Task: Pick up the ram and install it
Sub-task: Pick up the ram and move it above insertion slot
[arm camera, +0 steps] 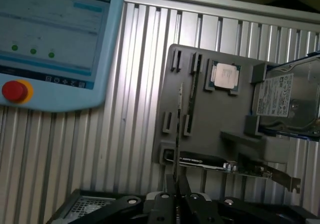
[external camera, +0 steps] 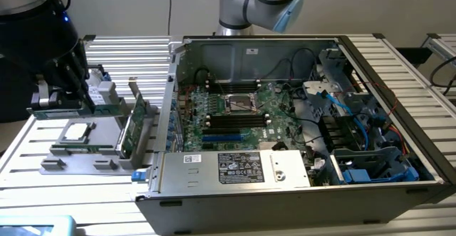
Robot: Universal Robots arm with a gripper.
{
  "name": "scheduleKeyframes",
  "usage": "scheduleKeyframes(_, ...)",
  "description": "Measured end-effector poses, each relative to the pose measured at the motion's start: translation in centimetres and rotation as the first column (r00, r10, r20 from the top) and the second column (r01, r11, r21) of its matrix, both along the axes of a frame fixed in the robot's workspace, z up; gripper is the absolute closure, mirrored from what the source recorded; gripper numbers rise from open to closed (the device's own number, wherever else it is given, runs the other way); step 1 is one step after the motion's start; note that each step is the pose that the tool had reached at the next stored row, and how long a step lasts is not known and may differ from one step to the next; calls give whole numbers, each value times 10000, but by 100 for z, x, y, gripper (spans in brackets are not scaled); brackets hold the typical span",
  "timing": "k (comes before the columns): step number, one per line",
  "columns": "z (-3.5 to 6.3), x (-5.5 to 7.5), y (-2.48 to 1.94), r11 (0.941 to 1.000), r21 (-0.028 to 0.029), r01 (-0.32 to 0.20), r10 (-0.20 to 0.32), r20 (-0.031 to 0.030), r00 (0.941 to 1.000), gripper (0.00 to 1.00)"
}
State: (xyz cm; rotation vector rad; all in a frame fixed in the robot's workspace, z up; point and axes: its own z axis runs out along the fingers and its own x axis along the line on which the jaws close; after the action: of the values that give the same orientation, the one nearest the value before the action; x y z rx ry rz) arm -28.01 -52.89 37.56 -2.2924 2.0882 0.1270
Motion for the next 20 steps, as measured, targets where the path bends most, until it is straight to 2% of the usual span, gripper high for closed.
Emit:
scheduleKeyframes(7, 5, 169, 0, 10000, -3, -53, 53, 4, 10000, 86)
scheduleKeyframes(12, 12, 240, 0, 10000, -4, -63, 63, 36, 10000, 86)
scheduleKeyframes(17, 77, 291, 6, 10000, -26, -63, 63, 56, 10000, 86)
scheduleKeyframes(20, 85, 379, 5, 10000, -27, -63, 63, 58, 10000, 86)
